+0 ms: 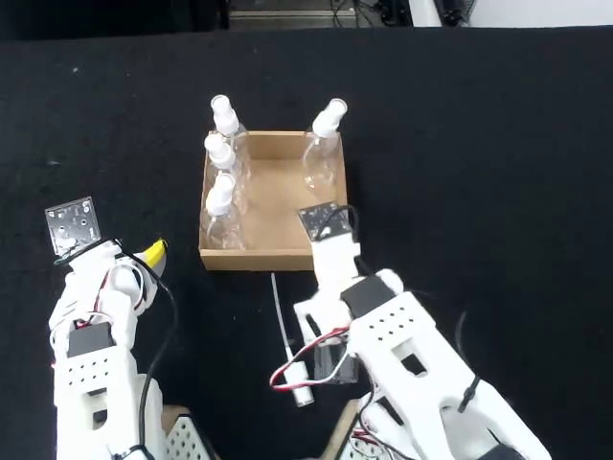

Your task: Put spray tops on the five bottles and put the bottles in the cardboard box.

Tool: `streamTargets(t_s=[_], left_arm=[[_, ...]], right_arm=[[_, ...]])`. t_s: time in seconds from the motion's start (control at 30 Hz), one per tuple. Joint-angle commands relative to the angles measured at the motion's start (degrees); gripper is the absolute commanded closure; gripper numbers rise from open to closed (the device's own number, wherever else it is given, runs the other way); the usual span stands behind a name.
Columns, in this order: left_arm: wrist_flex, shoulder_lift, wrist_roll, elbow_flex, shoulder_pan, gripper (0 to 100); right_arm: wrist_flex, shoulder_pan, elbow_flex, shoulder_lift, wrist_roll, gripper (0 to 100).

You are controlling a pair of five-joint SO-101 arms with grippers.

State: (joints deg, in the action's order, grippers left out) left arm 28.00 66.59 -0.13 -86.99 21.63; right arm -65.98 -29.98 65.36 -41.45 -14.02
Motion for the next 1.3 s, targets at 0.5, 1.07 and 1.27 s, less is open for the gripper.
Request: streamTargets(t_s=[0.5,1.07,1.27], left_arm=[[-1.05,0.88,-0.7,0.48,-0.48,71],[-1.05,0.88,-0.79,0.48,-0.22,71],[-1.05,0.88,-0.79,0.48,-0.22,71]], right_arm=[[0.97,24.44,2.51,-0.13,26.99,96.2],[17.58,42.11,-8.66,0.31,35.96,98.7],[13.1,45.71,-9.01,0.31,57.67,98.8]])
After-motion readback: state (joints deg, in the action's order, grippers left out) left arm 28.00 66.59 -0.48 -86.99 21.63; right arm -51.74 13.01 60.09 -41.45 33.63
